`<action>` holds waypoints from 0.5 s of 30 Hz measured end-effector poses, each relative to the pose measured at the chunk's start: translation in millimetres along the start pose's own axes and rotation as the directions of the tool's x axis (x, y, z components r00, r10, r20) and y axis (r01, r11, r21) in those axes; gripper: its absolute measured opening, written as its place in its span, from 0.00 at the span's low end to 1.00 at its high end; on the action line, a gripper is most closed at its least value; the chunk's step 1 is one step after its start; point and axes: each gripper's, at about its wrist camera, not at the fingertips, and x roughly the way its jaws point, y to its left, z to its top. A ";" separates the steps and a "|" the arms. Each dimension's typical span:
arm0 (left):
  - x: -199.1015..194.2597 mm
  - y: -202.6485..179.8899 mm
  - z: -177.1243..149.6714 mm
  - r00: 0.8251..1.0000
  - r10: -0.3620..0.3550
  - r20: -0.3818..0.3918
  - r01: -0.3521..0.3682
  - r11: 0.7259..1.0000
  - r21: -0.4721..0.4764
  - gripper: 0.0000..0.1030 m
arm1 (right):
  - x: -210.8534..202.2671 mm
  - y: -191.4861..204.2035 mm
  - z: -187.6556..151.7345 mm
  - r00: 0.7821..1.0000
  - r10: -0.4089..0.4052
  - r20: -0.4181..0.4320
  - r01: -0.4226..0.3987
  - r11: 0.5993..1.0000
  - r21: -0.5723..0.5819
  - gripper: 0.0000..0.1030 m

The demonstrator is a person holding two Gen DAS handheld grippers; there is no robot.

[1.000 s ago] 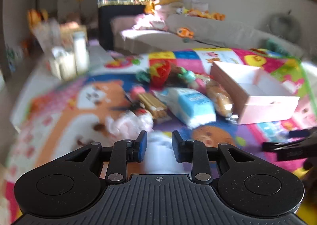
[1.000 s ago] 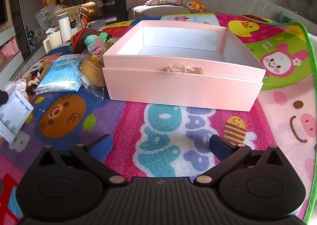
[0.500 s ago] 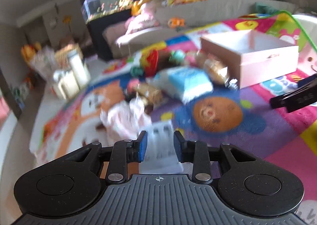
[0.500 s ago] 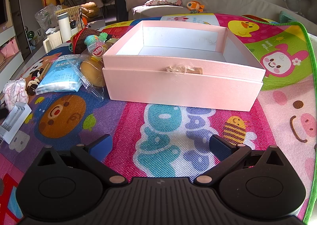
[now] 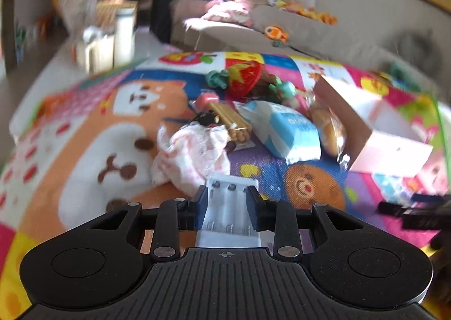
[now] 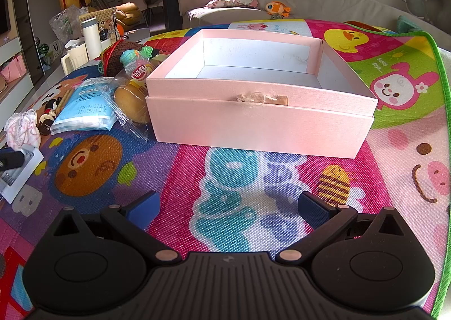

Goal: Organize objects

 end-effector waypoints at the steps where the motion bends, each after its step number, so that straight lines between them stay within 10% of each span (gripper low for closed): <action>1: -3.3 2.4 -0.2 1.000 0.020 -0.003 -0.020 1.000 0.001 0.32 | 0.0 0.0 -0.1 1.000 0.000 0.000 0.000 1.000 0.000 1.00; 5: -9.8 9.1 -3.3 0.997 0.075 -0.027 -0.074 0.996 0.041 0.32 | 0.1 0.1 0.0 1.000 0.000 0.000 0.000 1.000 0.000 1.00; 15: 12.1 17.0 0.2 0.988 -0.114 -0.104 0.100 0.986 -0.131 0.36 | 0.2 -0.1 0.0 1.000 0.000 0.000 0.000 1.000 0.000 1.00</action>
